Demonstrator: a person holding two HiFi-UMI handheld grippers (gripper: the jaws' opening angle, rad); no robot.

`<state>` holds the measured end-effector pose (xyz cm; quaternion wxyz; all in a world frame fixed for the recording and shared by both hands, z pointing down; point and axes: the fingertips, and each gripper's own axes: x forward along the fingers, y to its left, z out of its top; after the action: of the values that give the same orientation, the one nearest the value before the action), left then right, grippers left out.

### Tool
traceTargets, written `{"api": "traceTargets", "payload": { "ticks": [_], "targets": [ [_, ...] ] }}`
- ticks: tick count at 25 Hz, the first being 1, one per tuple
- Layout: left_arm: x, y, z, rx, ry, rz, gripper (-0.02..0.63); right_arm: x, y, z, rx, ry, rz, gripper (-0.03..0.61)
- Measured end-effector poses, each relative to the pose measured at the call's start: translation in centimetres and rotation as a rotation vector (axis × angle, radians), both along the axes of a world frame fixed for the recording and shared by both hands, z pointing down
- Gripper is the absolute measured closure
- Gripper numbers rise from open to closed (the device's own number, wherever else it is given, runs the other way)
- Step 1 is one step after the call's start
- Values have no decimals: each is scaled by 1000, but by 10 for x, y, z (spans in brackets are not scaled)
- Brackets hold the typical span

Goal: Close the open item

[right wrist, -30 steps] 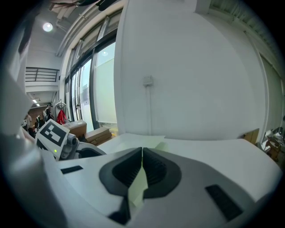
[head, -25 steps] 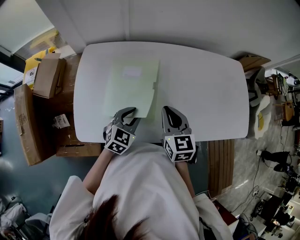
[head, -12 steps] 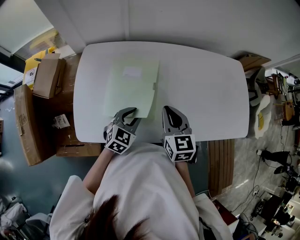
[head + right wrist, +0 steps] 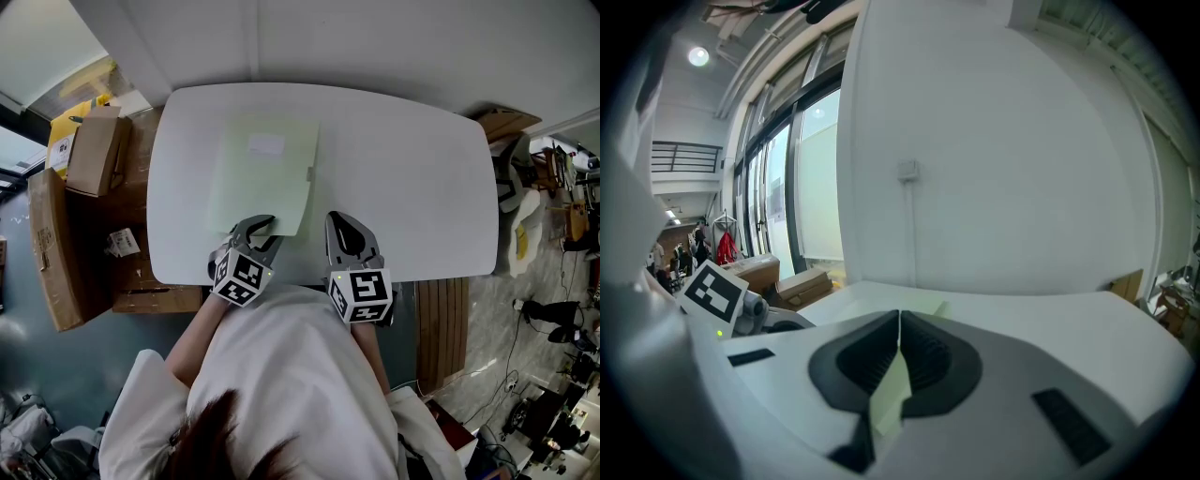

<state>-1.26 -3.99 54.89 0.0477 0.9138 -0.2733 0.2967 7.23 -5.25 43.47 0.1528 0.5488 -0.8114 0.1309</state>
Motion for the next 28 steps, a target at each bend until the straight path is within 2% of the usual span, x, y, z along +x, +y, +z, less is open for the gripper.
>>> {"api": "traceTargets", "payload": {
  "ticks": [28],
  "targets": [
    [7, 2, 8, -21, -42, 39, 489, 1, -2, -3, -6, -3, -3, 574]
  ]
}}
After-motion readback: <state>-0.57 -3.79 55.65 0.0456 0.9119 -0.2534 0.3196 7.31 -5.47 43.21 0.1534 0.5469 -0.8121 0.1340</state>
